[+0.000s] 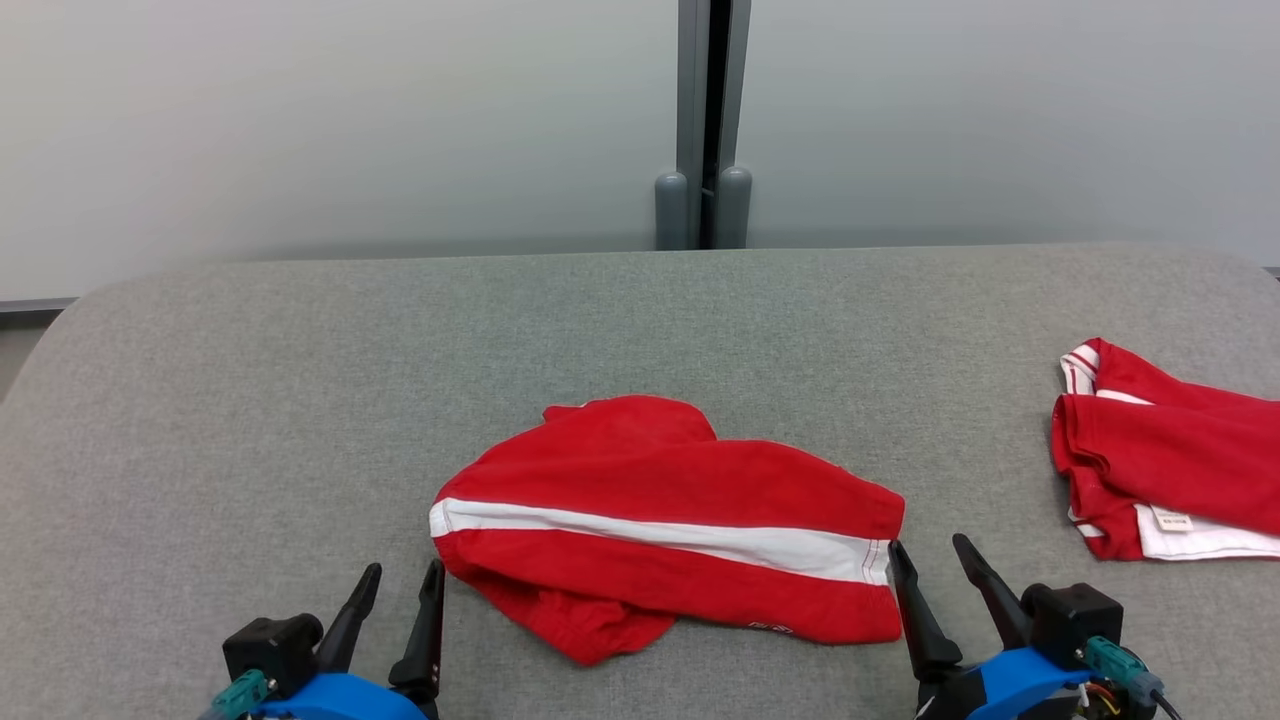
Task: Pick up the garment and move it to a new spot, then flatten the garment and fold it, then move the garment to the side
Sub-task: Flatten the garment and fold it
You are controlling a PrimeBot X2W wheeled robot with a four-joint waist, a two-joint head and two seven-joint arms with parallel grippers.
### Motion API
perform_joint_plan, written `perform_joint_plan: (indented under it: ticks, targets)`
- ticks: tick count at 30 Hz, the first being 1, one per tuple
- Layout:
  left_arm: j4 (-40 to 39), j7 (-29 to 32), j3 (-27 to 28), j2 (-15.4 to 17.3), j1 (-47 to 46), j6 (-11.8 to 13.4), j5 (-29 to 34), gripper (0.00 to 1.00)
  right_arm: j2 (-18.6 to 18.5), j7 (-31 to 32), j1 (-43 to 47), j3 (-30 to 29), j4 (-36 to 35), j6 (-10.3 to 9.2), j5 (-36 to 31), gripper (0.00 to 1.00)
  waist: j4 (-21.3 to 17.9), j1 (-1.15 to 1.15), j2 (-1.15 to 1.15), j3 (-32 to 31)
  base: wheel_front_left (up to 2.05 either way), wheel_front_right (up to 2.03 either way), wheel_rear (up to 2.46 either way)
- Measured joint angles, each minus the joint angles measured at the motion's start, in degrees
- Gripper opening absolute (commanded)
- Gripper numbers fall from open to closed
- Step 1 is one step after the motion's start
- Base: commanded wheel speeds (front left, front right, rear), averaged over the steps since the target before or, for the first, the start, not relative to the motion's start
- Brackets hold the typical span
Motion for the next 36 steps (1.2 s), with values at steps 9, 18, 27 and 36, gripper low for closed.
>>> perform_joint_plan:
  ticks: [9, 18, 27, 36]
  targets:
    - [-0.25, 0.00, 1.69, -2.44, 0.68, -0.31, 3.47, 1.00, -0.01, 0.00, -2.60, -0.38, 6.83, 0.00, 0.47, 1.00, 1.63, 0.00, 0.00, 1.53, 0.00, 0.00, 0.00]
    - [-0.94, 0.01, -0.18, -1.05, 0.43, -0.33, 1.90, 1.00, 0.02, 0.00, -8.32, 0.68, 16.31, 0.00, 1.57, 1.00, 3.56, 0.00, 0.00, 3.85, 0.00, 0.00, 0.00]
    - [-1.02, 0.01, -0.54, -0.48, -0.01, -0.33, 0.88, 1.00, 0.01, 0.00, -9.61, 1.63, 17.14, 0.00, 2.34, 0.13, 4.09, 0.00, 0.00, 4.38, 0.00, 0.00, 0.00]
    - [-2.33, 0.00, -1.33, -1.16, 0.02, -0.33, 0.16, 1.00, 0.00, 0.00, -6.51, -1.24, 12.81, 0.00, 0.38, 0.00, 2.32, 0.00, 0.00, 3.67, 0.00, 0.00, 0.00]
